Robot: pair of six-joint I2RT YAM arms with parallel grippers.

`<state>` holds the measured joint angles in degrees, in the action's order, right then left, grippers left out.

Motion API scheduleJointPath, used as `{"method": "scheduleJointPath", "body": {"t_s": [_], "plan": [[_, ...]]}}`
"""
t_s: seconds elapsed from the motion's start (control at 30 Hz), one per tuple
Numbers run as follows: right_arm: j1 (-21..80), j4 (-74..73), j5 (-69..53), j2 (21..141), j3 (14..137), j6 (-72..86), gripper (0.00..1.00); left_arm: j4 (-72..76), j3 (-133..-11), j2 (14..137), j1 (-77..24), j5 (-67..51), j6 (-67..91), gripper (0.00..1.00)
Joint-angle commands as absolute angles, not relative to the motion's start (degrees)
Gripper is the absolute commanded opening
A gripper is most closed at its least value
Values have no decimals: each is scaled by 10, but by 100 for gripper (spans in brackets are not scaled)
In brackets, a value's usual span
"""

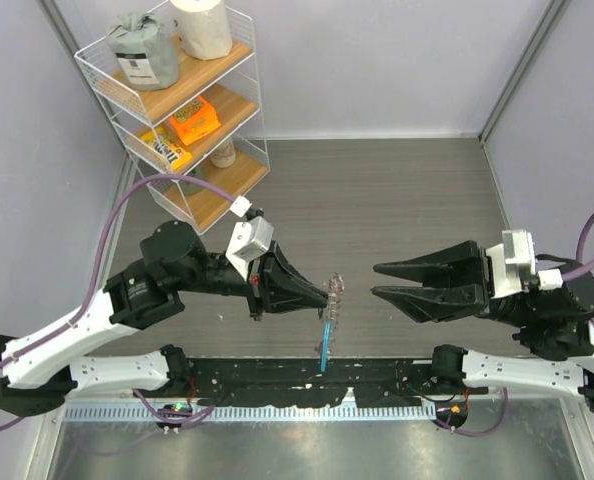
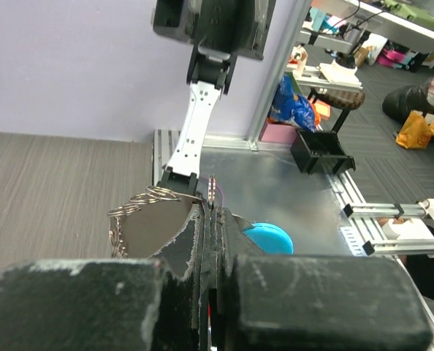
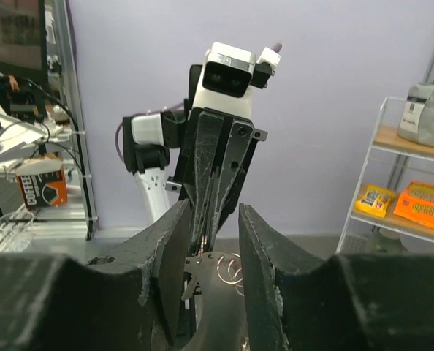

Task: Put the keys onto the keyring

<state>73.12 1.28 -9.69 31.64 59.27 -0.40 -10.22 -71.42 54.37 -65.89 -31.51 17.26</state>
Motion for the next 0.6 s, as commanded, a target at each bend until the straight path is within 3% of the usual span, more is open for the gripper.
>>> {"method": "scheduleJointPath", "body": {"t_s": [0.0, 0.27, 0.57], "plan": [[733, -189, -77, 365, 686, -18, 39, -140, -749, 537, -657, -321, 149, 0], [733, -322, -126, 431, 759, -2, 39, -224, -776, 541, -657, -324, 120, 0], [733, -319, -151, 450, 750, 28, 39, -285, -786, 551, -658, -330, 103, 0]]}}
